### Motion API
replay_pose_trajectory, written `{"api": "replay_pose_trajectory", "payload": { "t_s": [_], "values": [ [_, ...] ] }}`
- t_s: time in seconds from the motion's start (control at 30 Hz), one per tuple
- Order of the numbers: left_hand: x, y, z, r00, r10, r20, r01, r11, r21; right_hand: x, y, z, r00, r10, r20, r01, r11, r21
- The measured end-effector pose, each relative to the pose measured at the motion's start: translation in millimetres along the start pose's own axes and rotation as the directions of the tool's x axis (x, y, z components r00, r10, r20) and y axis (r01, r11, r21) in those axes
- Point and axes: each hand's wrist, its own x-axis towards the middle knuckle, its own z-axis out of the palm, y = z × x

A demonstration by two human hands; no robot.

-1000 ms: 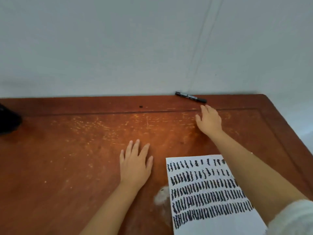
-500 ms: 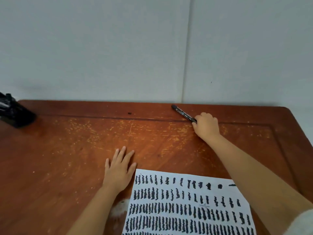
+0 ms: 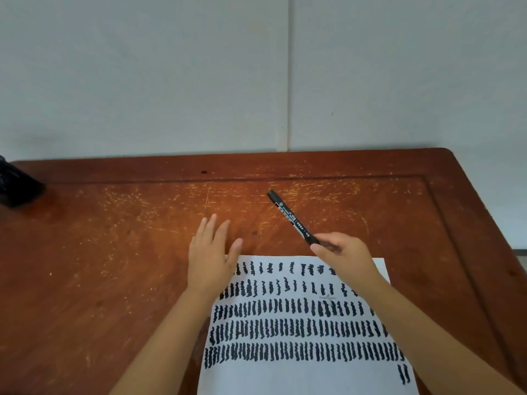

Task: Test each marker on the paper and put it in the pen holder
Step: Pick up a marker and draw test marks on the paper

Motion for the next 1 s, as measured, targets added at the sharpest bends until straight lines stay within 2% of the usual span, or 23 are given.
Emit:
{"api": "replay_pose_trajectory", "payload": {
  "t_s": [0.07, 0.1, 0.13, 0.2, 0.3, 0.37, 0.43, 0.47, 0.53, 0.6, 0.67, 0.77, 0.83, 1.0],
  "values": [
    [-23, 27, 2, 0.987, 0.127, 0.104, -0.095, 0.959, -0.269, -28, 4, 4, 1.000, -0.024, -0.002, 0.024, 0.997, 0.070],
    [-35, 38, 4, 0.967, 0.182, 0.177, -0.098, 0.911, -0.400, -40, 8, 7, 0.999, -0.024, -0.024, 0.026, 0.995, 0.092],
    [-47, 46, 7, 0.946, 0.211, 0.247, -0.052, 0.849, -0.526, -49, 13, 10, 0.998, -0.026, -0.048, 0.031, 0.995, 0.099],
    [-67, 55, 16, 0.907, 0.231, 0.352, 0.118, 0.663, -0.739, -66, 26, 17, 0.995, -0.054, -0.082, 0.061, 0.995, 0.073],
    [-87, 56, 34, 0.929, 0.216, 0.300, 0.164, 0.488, -0.857, -88, 39, 26, 0.966, -0.225, -0.129, 0.224, 0.974, -0.024],
    [-95, 53, 40, 0.950, 0.164, 0.265, 0.193, 0.358, -0.914, -101, 52, 29, 0.948, -0.238, -0.211, 0.232, 0.971, -0.052],
    [-101, 45, 44, 0.958, 0.172, 0.231, 0.171, 0.307, -0.936, -111, 67, 31, 0.923, -0.233, -0.308, 0.212, 0.972, -0.100],
    [-105, 41, 44, 0.953, 0.199, 0.230, 0.151, 0.347, -0.926, -115, 71, 32, 0.913, -0.237, -0.333, 0.197, 0.969, -0.150],
    [-114, 34, 45, 0.938, 0.256, 0.233, 0.070, 0.518, -0.852, -119, 77, 35, 0.913, -0.246, -0.327, 0.182, 0.960, -0.213],
    [-121, 31, 47, 0.933, 0.306, 0.191, -0.085, 0.699, -0.710, -119, 79, 36, 0.926, -0.240, -0.292, 0.197, 0.965, -0.172],
    [-124, 29, 47, 0.906, 0.389, 0.167, -0.238, 0.794, -0.560, -119, 76, 35, 0.944, -0.227, -0.239, 0.211, 0.973, -0.090],
    [-129, 34, 45, 0.815, 0.523, 0.250, -0.412, 0.826, -0.385, -122, 68, 30, 0.982, -0.147, -0.117, 0.151, 0.988, 0.029],
    [-132, 38, 42, 0.774, 0.531, 0.346, -0.441, 0.843, -0.307, -123, 61, 29, 0.994, -0.076, -0.074, 0.086, 0.988, 0.130],
    [-132, 41, 34, 0.765, 0.508, 0.395, -0.425, 0.860, -0.281, -130, 46, 37, 0.989, 0.068, -0.128, -0.005, 0.898, 0.440]
  ]
}}
